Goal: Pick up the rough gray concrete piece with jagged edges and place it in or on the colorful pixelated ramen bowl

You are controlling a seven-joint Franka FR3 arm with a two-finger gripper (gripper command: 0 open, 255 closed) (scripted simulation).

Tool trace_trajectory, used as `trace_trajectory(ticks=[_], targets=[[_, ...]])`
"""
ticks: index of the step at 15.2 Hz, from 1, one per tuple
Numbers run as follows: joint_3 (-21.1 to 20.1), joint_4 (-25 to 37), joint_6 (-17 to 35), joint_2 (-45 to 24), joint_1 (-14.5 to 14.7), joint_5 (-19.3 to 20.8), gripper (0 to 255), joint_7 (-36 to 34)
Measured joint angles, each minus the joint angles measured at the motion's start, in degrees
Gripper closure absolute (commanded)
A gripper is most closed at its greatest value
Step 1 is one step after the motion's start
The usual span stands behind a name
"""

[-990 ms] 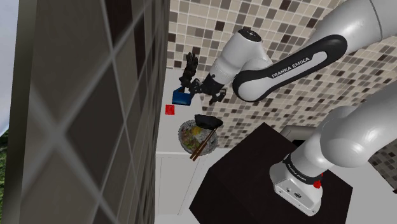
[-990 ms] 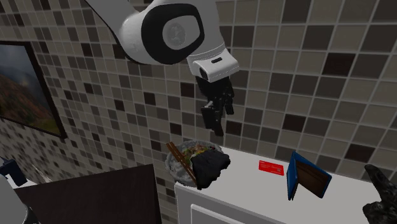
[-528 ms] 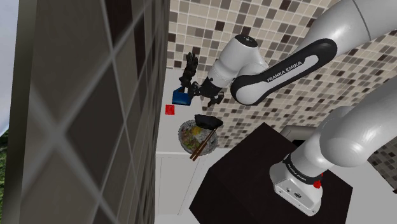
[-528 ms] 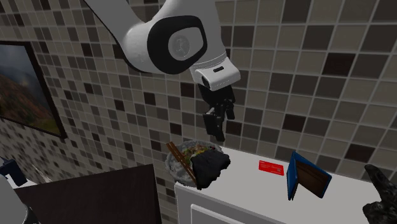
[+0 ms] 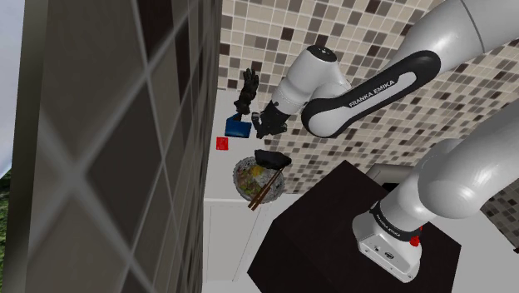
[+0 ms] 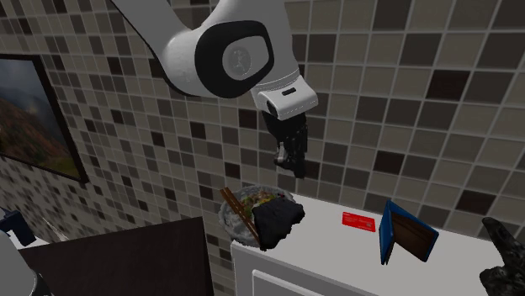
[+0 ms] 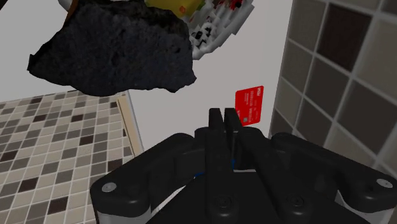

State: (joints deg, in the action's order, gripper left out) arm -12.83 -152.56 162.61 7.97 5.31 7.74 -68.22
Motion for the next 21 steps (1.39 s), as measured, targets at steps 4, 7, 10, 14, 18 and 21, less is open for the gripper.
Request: trace_trajectory(ticks=[4, 7, 10, 14, 18, 21], targets=[[0.00, 0.00, 0.00, 0.00, 0.00, 0.00, 255, 0.00], [2.57, 1.77, -2.13, -1.58, 2.19, -2.61, 0, 2.94], [10.57, 13.08, -18.81, -10.99, 6.51, -16.27, 0, 37.15], [10.42, 22.92, -32.17, -20.59, 4.84, -17.70, 0, 57.04], [10.06, 22.58, -30.35, -23.03, 4.82, -18.16, 0, 58.64], [9.97, 22.19, -29.34, -23.70, 4.85, -18.31, 0, 58.85]])
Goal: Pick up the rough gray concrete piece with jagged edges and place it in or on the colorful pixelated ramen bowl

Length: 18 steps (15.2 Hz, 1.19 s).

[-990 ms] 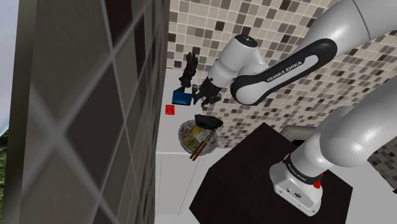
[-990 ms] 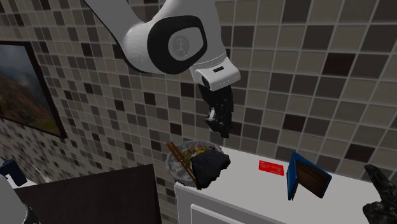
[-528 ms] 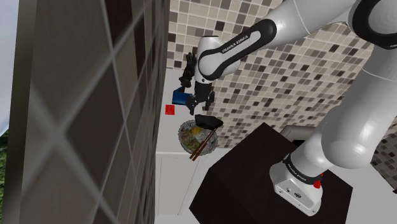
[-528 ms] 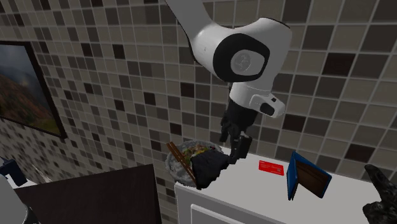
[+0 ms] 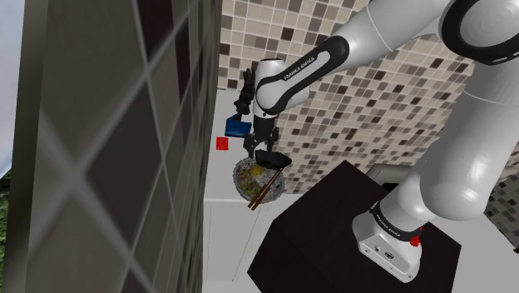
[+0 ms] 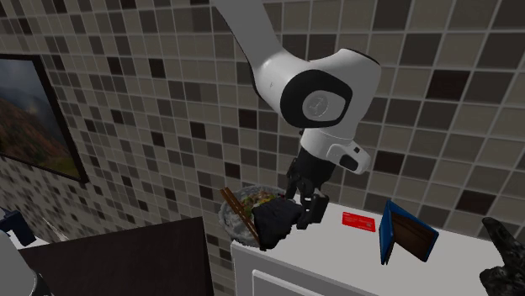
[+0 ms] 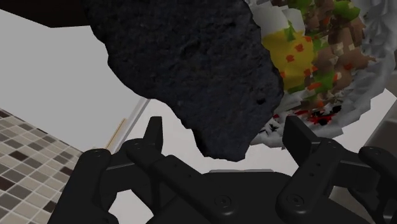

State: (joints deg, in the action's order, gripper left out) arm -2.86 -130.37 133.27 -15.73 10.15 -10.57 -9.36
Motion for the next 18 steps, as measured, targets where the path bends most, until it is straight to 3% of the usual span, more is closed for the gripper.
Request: trace_trajectory(ticks=[5, 6, 18], targets=[[-0.01, -0.05, 0.17, -0.12, 0.00, -0.03, 0, 0.04], [-0.01, -0.05, 0.17, -0.12, 0.00, -0.03, 255, 0.04], [0.02, 0.05, -0.70, 0.68, 0.00, 0.08, 255, -0.12]])
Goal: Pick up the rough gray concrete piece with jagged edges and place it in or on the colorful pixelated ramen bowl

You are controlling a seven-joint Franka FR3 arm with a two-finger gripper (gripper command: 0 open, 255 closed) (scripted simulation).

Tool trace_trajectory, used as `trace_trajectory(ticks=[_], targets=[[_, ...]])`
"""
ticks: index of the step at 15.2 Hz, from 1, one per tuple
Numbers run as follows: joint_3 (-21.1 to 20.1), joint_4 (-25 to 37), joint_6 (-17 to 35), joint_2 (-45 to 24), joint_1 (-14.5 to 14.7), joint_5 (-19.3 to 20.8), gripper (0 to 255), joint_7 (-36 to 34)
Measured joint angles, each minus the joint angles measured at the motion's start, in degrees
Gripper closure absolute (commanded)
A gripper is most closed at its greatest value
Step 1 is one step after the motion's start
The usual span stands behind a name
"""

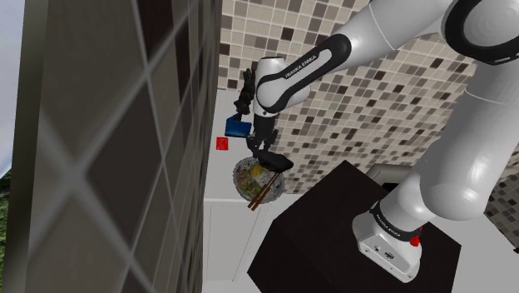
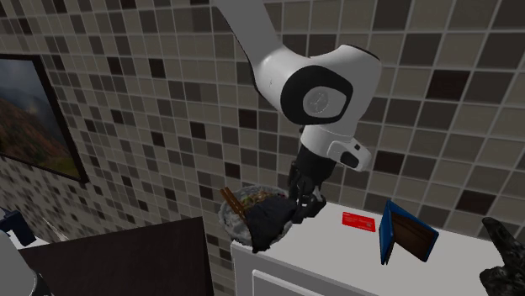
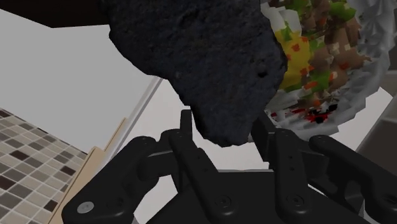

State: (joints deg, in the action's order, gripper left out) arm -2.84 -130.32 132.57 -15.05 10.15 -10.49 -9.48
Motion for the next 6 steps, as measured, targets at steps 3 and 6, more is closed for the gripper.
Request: trace_trajectory(ticks=[3, 6], targets=[[0.03, 0.14, -1.88, 1.77, 0.02, 0.18, 255, -0.37], [0.05, 0.39, -3.92, 3.58, 0.04, 0.36, 255, -0.77]])
